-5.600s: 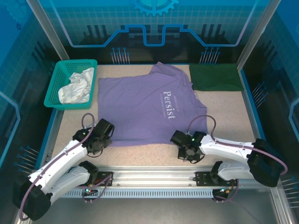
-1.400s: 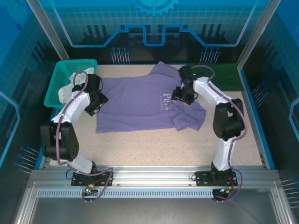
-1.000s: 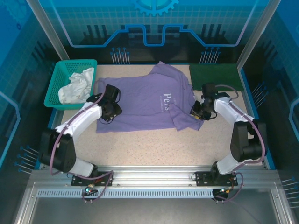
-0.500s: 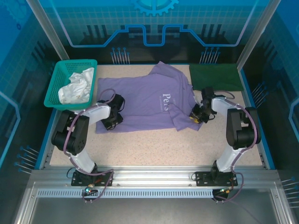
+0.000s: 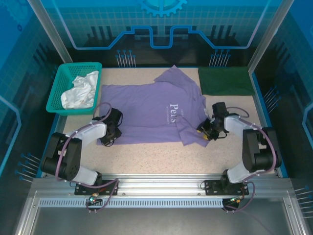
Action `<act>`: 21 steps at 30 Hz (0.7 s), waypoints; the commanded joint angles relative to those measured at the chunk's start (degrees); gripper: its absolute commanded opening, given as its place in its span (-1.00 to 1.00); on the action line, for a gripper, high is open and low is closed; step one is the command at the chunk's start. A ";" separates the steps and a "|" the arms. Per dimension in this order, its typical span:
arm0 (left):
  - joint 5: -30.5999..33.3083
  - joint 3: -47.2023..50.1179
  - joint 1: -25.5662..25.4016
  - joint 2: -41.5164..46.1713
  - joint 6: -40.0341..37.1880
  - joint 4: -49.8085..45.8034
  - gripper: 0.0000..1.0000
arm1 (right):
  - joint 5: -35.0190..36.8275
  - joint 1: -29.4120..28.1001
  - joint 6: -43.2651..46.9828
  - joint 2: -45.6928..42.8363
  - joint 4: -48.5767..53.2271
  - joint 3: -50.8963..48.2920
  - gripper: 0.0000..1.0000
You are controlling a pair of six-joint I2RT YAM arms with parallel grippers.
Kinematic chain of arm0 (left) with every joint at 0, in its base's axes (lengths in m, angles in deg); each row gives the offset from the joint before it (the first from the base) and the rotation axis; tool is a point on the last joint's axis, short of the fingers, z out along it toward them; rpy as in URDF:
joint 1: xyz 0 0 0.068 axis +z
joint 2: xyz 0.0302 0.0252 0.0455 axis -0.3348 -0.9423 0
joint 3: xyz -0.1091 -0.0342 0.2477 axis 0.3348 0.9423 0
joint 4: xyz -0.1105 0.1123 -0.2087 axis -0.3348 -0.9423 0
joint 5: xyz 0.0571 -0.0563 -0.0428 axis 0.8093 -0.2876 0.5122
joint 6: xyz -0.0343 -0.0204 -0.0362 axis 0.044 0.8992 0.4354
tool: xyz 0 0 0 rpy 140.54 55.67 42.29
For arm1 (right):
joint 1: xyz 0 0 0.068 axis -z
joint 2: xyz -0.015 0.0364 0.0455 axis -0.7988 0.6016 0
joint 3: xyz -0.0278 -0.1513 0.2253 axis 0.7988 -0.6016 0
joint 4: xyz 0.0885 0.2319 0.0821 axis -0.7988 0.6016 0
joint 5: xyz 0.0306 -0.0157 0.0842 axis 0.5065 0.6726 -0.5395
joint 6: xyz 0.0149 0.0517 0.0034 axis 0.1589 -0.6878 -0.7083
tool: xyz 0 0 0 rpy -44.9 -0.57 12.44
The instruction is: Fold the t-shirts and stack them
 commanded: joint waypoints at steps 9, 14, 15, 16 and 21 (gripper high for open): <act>0.40 6.38 0.38 11.41 2.79 -5.98 0.02 | 7.41 -6.59 -13.42 -22.65 9.05 -14.98 0.18; 0.48 8.41 0.44 15.29 3.35 -7.31 0.03 | 11.59 -7.06 -12.51 -30.80 14.71 -16.21 0.31; 0.46 8.28 0.45 15.78 3.33 -7.64 0.04 | 12.48 -6.96 -11.33 -31.80 15.78 -15.37 0.33; 0.14 7.89 0.40 16.36 3.25 -8.14 0.07 | 13.09 -6.98 -9.33 -32.88 16.11 -14.33 0.35; -2.23 3.30 -0.24 20.29 0.49 -9.94 0.12 | 17.12 -11.58 2.15 -33.05 19.93 -7.02 0.34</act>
